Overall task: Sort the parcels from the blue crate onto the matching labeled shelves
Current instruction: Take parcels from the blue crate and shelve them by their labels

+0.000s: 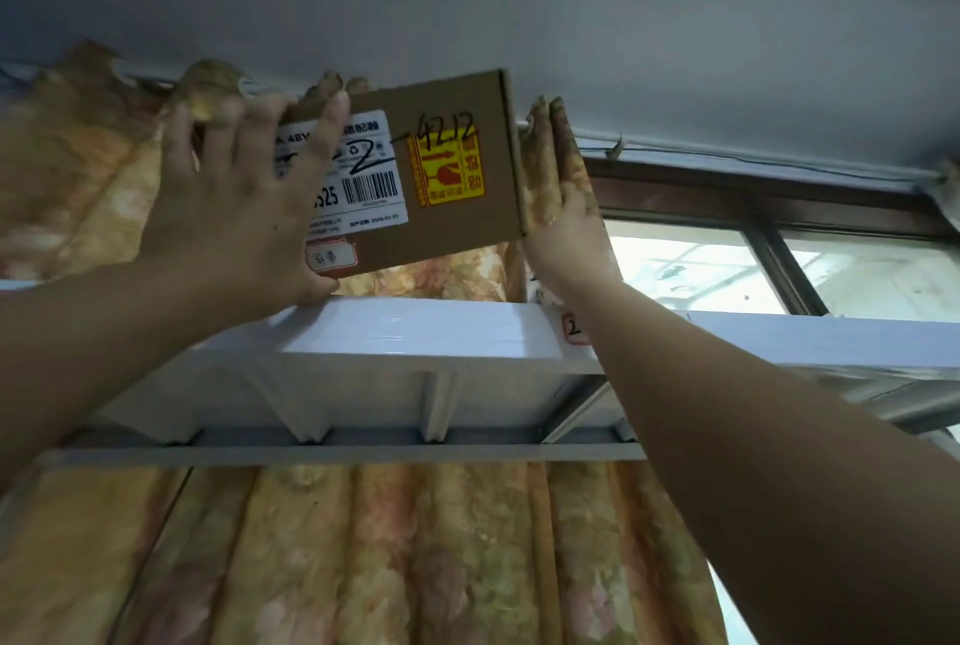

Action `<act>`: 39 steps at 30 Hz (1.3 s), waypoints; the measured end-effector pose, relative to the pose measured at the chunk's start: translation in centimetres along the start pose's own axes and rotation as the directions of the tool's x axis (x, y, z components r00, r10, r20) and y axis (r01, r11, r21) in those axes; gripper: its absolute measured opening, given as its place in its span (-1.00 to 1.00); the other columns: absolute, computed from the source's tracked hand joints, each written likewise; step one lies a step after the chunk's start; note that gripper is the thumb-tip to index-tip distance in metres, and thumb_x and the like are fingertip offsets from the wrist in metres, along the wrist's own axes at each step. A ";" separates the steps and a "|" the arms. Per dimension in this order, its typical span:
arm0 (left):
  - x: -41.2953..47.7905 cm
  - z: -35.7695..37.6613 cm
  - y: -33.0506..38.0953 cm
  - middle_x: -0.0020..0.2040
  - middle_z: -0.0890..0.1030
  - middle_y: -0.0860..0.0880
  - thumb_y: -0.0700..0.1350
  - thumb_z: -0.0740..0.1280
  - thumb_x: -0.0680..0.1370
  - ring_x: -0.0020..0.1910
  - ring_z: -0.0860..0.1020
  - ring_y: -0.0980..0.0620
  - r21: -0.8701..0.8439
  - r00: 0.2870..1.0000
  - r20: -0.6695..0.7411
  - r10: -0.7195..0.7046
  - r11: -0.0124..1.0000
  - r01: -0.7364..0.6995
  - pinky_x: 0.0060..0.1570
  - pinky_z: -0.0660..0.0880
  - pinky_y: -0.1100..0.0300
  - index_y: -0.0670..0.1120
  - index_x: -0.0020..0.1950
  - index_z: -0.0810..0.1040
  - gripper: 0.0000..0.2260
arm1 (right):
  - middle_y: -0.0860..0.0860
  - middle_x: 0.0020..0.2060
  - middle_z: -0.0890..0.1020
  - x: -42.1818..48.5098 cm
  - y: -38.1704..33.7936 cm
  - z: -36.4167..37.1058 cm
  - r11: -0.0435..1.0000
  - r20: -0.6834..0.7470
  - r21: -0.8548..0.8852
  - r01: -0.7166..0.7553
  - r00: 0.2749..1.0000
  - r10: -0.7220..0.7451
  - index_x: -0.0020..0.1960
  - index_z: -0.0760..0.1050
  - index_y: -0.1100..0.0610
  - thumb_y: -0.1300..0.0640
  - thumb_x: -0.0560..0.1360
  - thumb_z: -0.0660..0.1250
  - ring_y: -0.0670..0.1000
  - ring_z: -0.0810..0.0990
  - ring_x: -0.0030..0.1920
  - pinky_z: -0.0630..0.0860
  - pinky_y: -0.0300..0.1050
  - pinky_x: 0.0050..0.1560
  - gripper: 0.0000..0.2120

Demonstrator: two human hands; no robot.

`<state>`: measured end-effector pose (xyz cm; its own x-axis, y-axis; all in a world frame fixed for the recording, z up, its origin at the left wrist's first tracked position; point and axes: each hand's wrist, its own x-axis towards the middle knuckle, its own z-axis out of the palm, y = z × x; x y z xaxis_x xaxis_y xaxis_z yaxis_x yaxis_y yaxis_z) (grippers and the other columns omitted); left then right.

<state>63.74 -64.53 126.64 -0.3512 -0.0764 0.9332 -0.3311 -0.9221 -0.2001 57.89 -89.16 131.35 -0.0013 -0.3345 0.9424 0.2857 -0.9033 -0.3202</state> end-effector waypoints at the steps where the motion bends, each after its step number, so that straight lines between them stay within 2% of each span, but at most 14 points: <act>1: 0.2 0.1 -0.6 0.42 0.16 -0.21 0.21 0.61 0.07 0.40 0.13 -0.27 0.030 1.000 0.002 0.020 0.999 -0.020 0.37 -0.02 -0.35 0.05 0.54 -0.09 0.24 | 0.07 0.42 0.38 -0.3 -1.0 0.1 0.957 -0.029 0.290 0.026 0.999 -0.018 0.51 0.22 0.03 -0.13 0.57 0.19 0.15 0.37 0.39 0.30 0.09 0.36 -0.43; 2: 0.5 0.3 -1.3 0.41 0.17 -0.22 0.21 0.61 0.07 0.39 0.14 -0.27 0.053 0.999 -0.005 0.039 0.998 -0.038 0.37 -0.01 -0.36 0.04 0.54 -0.07 0.24 | 0.06 0.38 0.45 -1.0 -2.4 0.2 0.837 0.038 0.548 -0.005 0.999 -0.019 0.43 0.35 0.04 -0.14 0.60 0.14 0.12 0.42 0.36 0.33 0.09 0.36 -0.53; 4: 0.9 0.4 -2.6 0.39 0.19 -0.23 0.20 0.61 0.07 0.36 0.17 -0.29 0.090 0.997 -0.022 0.074 0.993 -0.071 0.36 0.03 -0.36 0.01 0.55 -0.03 0.23 | 0.06 0.31 0.52 -2.6 -4.6 0.6 0.649 0.273 0.746 -0.150 0.957 -0.093 0.25 0.48 -0.01 -0.23 0.61 0.07 0.12 0.47 0.31 0.37 0.12 0.32 -0.58; 7: 1.2 0.1 -4.8 0.42 0.16 -0.23 0.15 0.62 0.10 0.38 0.15 -0.31 0.111 0.997 0.036 0.067 0.991 -0.071 0.38 0.02 -0.32 0.00 0.55 -0.04 0.20 | 0.02 0.23 0.56 -3.7 -6.3 1.6 0.706 0.420 0.686 -0.174 0.887 -0.190 0.37 0.35 0.04 -0.19 0.56 0.23 -0.01 0.56 0.14 0.49 -0.15 0.03 -0.52; 9: 1.2 -0.5 -6.4 0.50 0.08 -0.19 0.21 0.59 0.15 0.46 0.07 -0.27 0.124 0.988 0.142 0.053 0.990 -0.071 0.40 -0.05 -0.30 0.05 0.56 -0.07 0.18 | -0.02 0.02 0.59 -3.8 -7.0 2.4 0.745 0.432 0.648 -0.158 0.882 -0.189 0.26 0.38 0.12 -0.06 0.56 0.31 -0.15 0.55 -0.10 0.50 -0.34 -0.22 -0.63; 13: 0.3 -1.0 -8.3 0.57 -0.09 -0.13 0.13 0.53 0.32 0.53 -0.06 -0.23 0.122 0.975 0.221 -0.031 0.993 0.004 0.43 -0.12 -0.25 0.13 0.55 0.08 -0.08 | -0.01 -0.15 0.54 -4.3 -8.6 3.7 0.770 0.493 0.593 -0.236 0.862 -0.115 0.01 0.43 0.10 -0.06 0.56 0.31 -0.04 0.53 -0.11 0.56 -0.03 0.13 -0.77; 17: -0.9 -0.6 -10.8 0.54 0.01 -0.12 -0.13 0.53 0.33 0.44 0.22 -0.23 -0.101 0.951 0.255 -0.176 0.973 0.207 0.40 0.28 -0.07 0.10 0.52 0.17 -0.15 | 0.05 -0.13 0.55 -5.3 -10.6 5.8 0.849 0.561 0.472 -0.236 0.824 -0.083 -0.08 0.43 0.12 -0.12 0.57 0.27 0.05 0.54 -0.02 0.52 0.04 0.22 -0.71; 20: -1.4 -0.5 -11.8 0.41 0.26 0.02 -0.27 0.43 0.43 0.09 0.46 0.09 -0.347 0.848 0.375 -0.374 0.792 0.503 -0.06 0.45 0.45 0.03 0.48 0.20 -0.29 | 0.12 -0.08 0.56 -6.1 -12.1 7.6 0.910 0.575 0.377 -0.172 0.814 -0.084 -0.07 0.46 0.16 -0.15 0.58 0.23 0.09 0.55 -0.03 0.54 0.04 0.16 -0.64; 21: -1.6 -0.2 -12.5 0.29 0.40 0.05 -0.29 0.39 0.45 -0.05 0.48 0.16 -0.447 0.804 0.404 -0.435 0.673 0.589 -0.23 0.46 0.44 0.01 0.43 0.23 -0.38 | 0.12 -0.11 0.55 -6.3 -12.6 8.1 0.924 0.571 0.353 -0.150 0.817 -0.086 -0.09 0.45 0.17 -0.15 0.59 0.22 0.09 0.54 -0.06 0.55 0.02 0.10 -0.64; 23: -1.9 0.0 -14.2 0.15 0.58 0.01 -0.25 0.34 0.39 -0.10 0.60 0.05 -0.617 0.718 0.466 -0.516 0.392 0.682 -0.21 0.58 0.15 0.04 0.38 0.26 -0.41 | 0.09 -0.20 0.52 -6.8 -13.6 9.0 0.950 0.552 0.297 -0.097 0.829 -0.088 -0.14 0.42 0.17 -0.15 0.60 0.19 0.08 0.52 -0.13 0.55 0.00 0.01 -0.62; 26: -3.1 -0.3 -16.6 0.09 0.64 -0.05 -0.17 0.31 0.37 -0.10 0.64 -0.07 -0.660 0.677 0.522 -0.519 0.257 0.706 -0.23 0.53 0.09 0.07 0.39 0.31 -0.41 | 0.11 -0.15 0.53 -7.4 -14.8 9.9 0.984 0.543 0.175 0.014 0.833 -0.109 -0.07 0.44 0.20 -0.13 0.62 0.15 0.08 0.52 -0.13 0.51 -0.02 0.04 -0.62; 32: -5.5 0.0 -19.7 0.03 0.62 0.00 -0.27 0.26 0.55 -0.10 0.56 0.11 -0.583 0.717 0.571 -0.400 0.417 0.697 -0.24 0.37 0.27 -0.01 0.29 0.48 -0.66 | 0.22 0.16 0.53 -8.9 -17.3 12.6 0.973 0.478 -0.075 0.218 0.864 -0.157 0.31 0.41 0.31 -0.07 0.66 0.09 0.18 0.50 0.15 0.35 -0.14 0.02 -0.52; 36: -6.4 1.2 -21.1 0.12 0.62 0.01 0.09 0.35 0.49 0.02 0.57 -0.06 -0.375 0.672 0.564 -0.480 0.576 0.726 0.07 0.46 0.07 0.08 0.18 0.50 -0.72 | 0.22 0.36 0.43 -10.3 -19.4 14.2 0.896 0.509 -0.227 0.381 0.831 -0.225 0.40 0.31 0.29 0.04 0.67 0.11 0.20 0.41 0.34 0.35 -0.13 0.16 -0.58; 39: -6.4 2.6 -22.2 0.14 0.61 -0.02 0.25 0.38 0.37 0.15 0.52 -0.19 -0.121 0.613 0.501 -0.611 0.652 0.749 0.30 0.24 -0.13 0.05 0.16 0.49 -0.54 | 0.21 0.34 0.45 -10.3 -20.5 15.6 0.852 0.578 -0.310 0.422 0.795 -0.184 0.40 0.32 0.30 0.13 0.62 0.22 0.17 0.44 0.32 0.37 -0.15 0.17 -0.59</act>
<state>75.59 -44.51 125.92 0.4261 0.3268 0.8436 -0.5845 -0.6122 0.5324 67.02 -62.97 129.69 0.5008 0.0554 0.8638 -0.0543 -0.9940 0.0952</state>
